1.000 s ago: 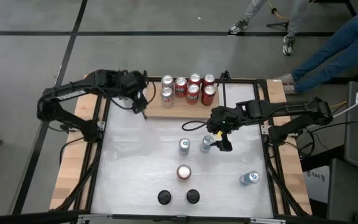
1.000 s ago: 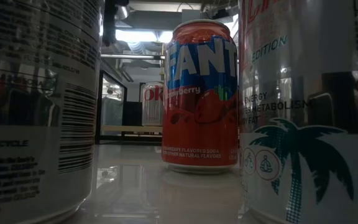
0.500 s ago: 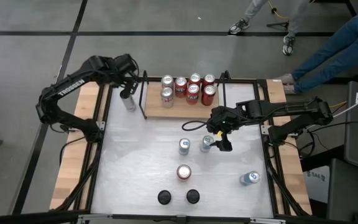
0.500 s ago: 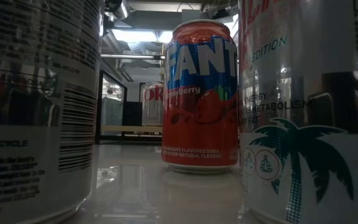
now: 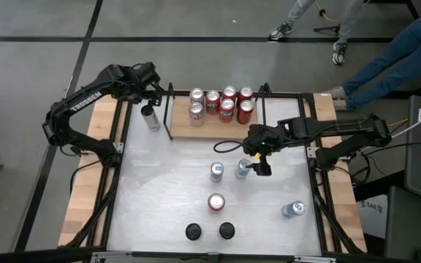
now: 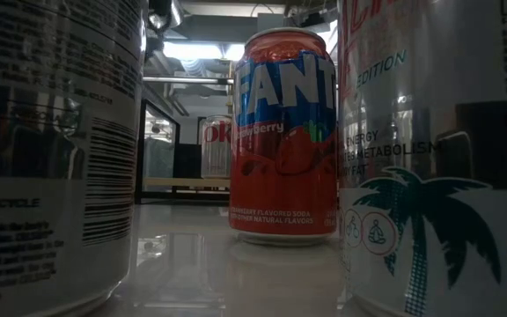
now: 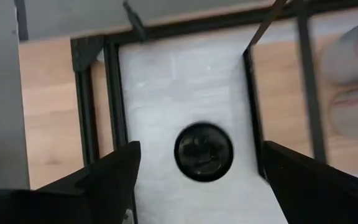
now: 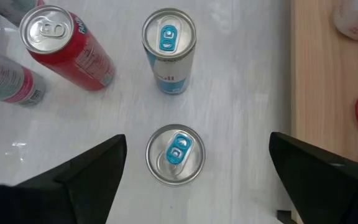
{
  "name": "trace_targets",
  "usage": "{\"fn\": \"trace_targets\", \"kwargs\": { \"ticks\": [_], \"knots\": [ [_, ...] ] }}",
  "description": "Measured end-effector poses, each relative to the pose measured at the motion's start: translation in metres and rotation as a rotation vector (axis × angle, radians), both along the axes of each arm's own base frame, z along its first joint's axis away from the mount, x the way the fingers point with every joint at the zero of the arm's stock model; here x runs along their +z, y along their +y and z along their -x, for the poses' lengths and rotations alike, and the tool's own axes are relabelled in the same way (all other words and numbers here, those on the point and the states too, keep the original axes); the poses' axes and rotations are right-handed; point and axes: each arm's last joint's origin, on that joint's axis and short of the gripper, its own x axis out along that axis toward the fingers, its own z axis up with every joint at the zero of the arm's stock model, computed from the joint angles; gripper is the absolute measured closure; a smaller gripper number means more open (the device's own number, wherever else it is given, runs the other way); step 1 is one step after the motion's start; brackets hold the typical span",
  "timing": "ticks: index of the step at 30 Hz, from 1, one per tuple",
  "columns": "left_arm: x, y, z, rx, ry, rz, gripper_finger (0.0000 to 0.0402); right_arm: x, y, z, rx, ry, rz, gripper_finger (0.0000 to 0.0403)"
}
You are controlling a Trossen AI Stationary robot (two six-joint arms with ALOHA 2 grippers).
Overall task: Place canned beverage on shelf
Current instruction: Put the white and pink soda can on the shelf
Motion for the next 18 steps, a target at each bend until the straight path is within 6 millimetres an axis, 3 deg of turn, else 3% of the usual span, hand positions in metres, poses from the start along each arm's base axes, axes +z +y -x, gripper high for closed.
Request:
{"fn": "trace_targets", "kwargs": {
  "ticks": [7,18],
  "knots": [
    [-0.019,0.001,0.0,0.012,0.05,0.029,0.0075,0.0,0.0,0.0,0.002,0.0,0.001,0.002],
    [-0.021,0.001,-0.001,0.01,0.047,0.037,0.0075,0.0,0.0,0.0,0.002,0.0,0.001,0.002]
  ]
}}
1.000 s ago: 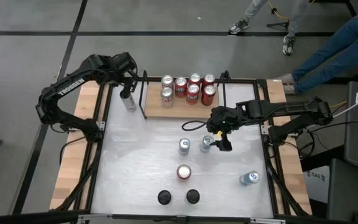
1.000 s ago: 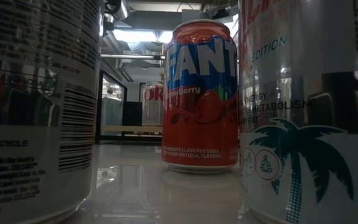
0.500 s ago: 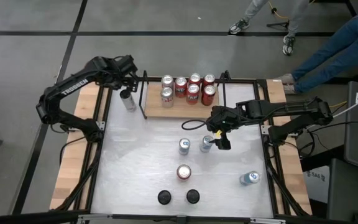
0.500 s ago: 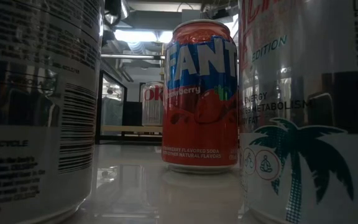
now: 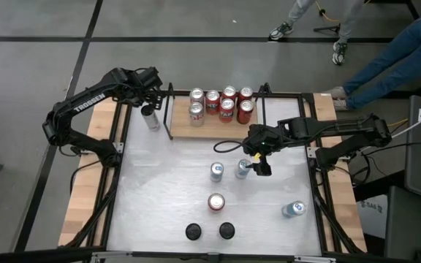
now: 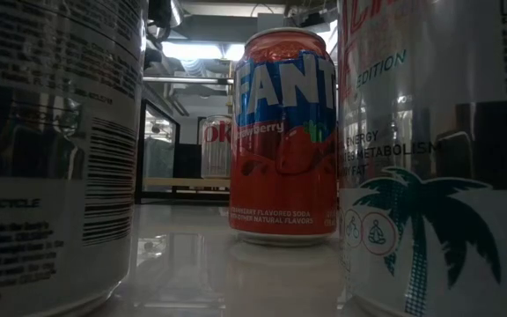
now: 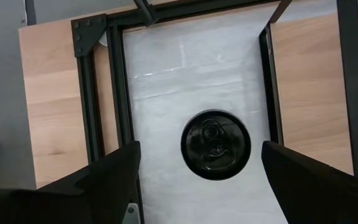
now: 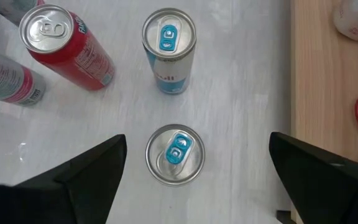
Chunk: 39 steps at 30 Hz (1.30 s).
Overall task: Place canned beverage on shelf
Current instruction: Put the white and pink soda can on the shelf
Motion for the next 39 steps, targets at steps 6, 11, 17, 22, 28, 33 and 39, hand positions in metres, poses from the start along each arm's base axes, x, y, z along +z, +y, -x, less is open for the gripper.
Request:
{"fn": "trace_targets", "kwargs": {
  "ticks": [6,11,17,22,28,33,39],
  "knots": [
    [0.0,0.0,0.0,-0.014,0.001,-0.002,0.0059,0.0,0.0,0.0,0.0,0.0,0.0,0.002],
    [0.0,0.0,0.0,-0.019,0.001,0.0,0.0031,0.0,0.0,0.0,0.0,0.0,0.0,0.002],
    [-0.008,0.0,-0.001,0.089,-0.025,0.005,0.0011,0.0,0.0,0.0,0.0,0.0,0.0,0.002],
    [-0.024,0.001,-0.002,0.173,-0.038,0.016,0.0011,0.0,0.0,0.0,0.0,0.0,0.0,0.002],
    [-0.039,0.003,-0.006,0.189,-0.084,0.027,0.0011,0.0,0.0,0.0,0.0,0.0,0.0,0.002],
    [-0.049,0.004,-0.008,0.193,-0.1,0.034,0.0011,0.0,0.0,0.0,0.001,0.0,0.0,0.002],
    [-0.06,0.002,-0.005,0.219,-0.078,0.052,0.0011,0.0,0.0,0.0,0.001,0.0,0.0,0.002]
  ]
}}
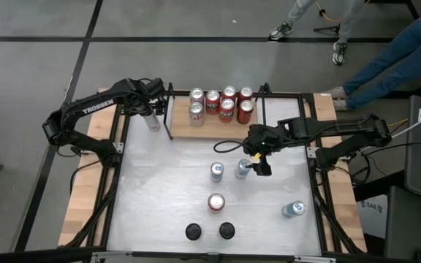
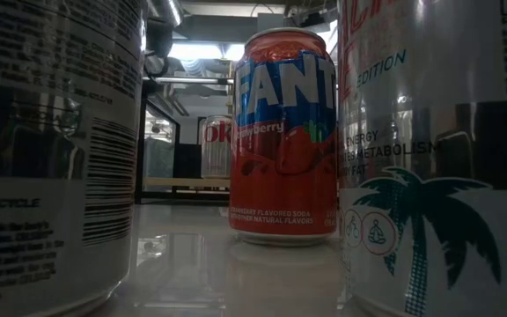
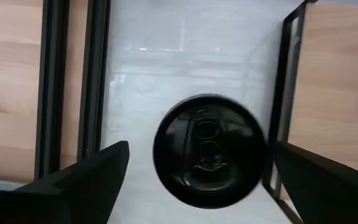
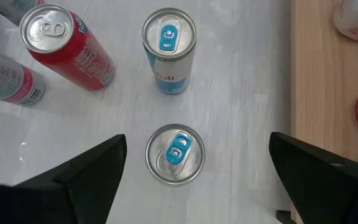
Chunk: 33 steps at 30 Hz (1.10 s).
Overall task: Place canned beverage on shelf
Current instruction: Put the white and pink soda can on the shelf
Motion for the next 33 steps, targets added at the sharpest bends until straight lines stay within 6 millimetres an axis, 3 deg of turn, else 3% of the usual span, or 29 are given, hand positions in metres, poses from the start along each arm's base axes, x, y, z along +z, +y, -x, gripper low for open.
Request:
{"fn": "trace_targets", "kwargs": {
  "ticks": [5,33],
  "knots": [
    [-0.0088,-0.0001,0.0003,0.025,-0.003,0.0,0.0011,0.0,0.0,0.0,0.0,0.0,0.0,0.002],
    [-0.0079,0.0033,-0.0021,0.048,-0.013,-0.067,0.0011,0.0,0.0,0.0,0.0,0.0,0.0,0.002]
  ]
}}
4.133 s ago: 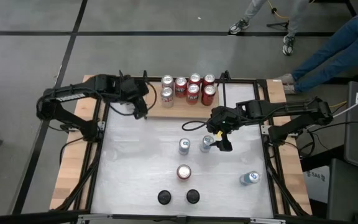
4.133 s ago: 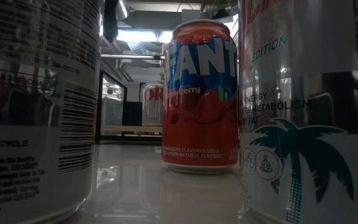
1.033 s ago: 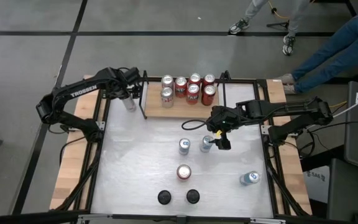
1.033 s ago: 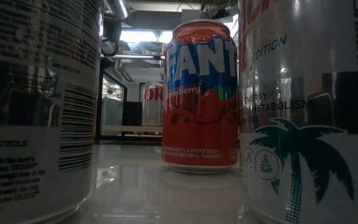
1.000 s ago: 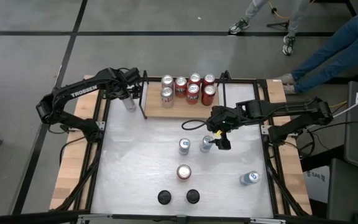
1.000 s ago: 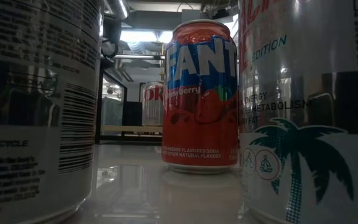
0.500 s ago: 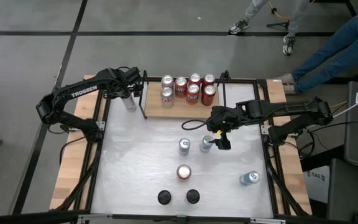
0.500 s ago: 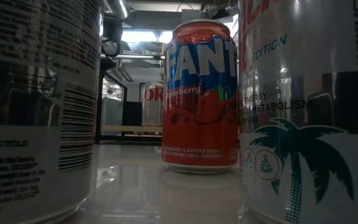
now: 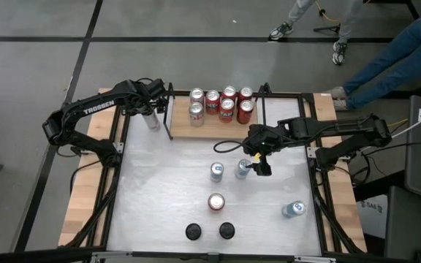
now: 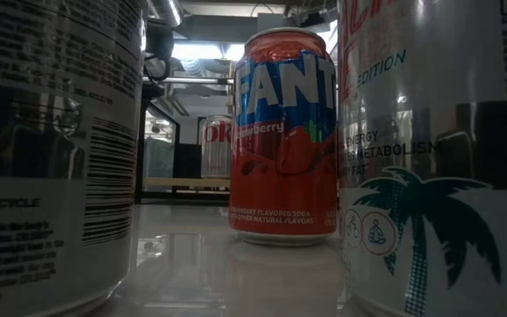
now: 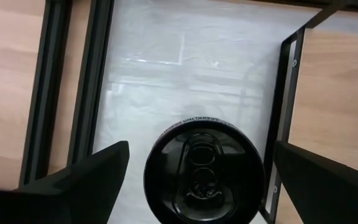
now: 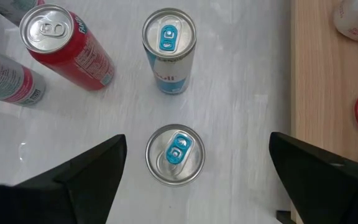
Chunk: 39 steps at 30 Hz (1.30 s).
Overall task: Place canned beverage on shelf
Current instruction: Put the white and pink soda can on the shelf
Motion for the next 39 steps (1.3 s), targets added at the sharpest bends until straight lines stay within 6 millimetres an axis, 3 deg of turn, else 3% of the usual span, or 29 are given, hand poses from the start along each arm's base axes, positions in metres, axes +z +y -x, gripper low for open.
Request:
{"fn": "trace_targets", "kwargs": {
  "ticks": [29,39],
  "knots": [
    [-0.0005,-0.0006,-0.0001,0.051,-0.031,0.015,0.0103,-0.0001,0.0001,0.0,0.0,0.0,0.0,0.002],
    [-0.005,0.0014,-0.0026,0.019,0.0,0.031,0.0106,0.0,0.0001,0.0,0.0,0.0,0.0,0.002]
  ]
}}
